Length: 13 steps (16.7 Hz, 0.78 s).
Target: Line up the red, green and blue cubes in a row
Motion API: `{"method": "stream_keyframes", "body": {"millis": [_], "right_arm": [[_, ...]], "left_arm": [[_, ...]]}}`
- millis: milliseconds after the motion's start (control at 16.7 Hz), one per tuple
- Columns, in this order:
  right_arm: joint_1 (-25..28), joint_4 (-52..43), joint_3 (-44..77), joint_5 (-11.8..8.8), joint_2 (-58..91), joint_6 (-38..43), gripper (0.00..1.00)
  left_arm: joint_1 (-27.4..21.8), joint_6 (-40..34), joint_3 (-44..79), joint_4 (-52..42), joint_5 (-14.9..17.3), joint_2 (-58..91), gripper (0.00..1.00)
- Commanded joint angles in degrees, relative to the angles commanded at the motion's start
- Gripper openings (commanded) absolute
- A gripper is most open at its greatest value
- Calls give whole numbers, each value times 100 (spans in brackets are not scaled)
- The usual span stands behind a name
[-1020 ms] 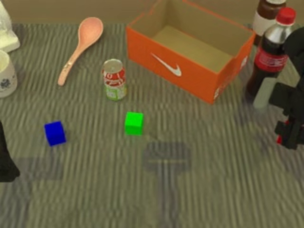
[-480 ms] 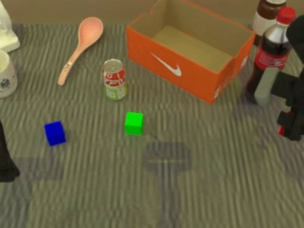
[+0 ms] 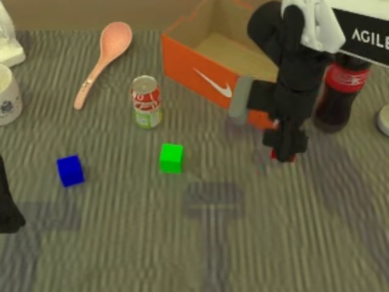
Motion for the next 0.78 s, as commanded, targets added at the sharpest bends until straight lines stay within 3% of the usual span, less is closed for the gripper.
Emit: {"method": "stream_keyframes", "body": {"millis": [480, 780], "right_arm": [[2130, -1359, 3297, -2, 1706, 766, 0], [2450, -1528, 3671, 14, 1910, 897, 0]], "left_arm": [[0, 0, 0, 0, 0, 0, 100], [0, 0, 0, 0, 0, 0, 100]]}}
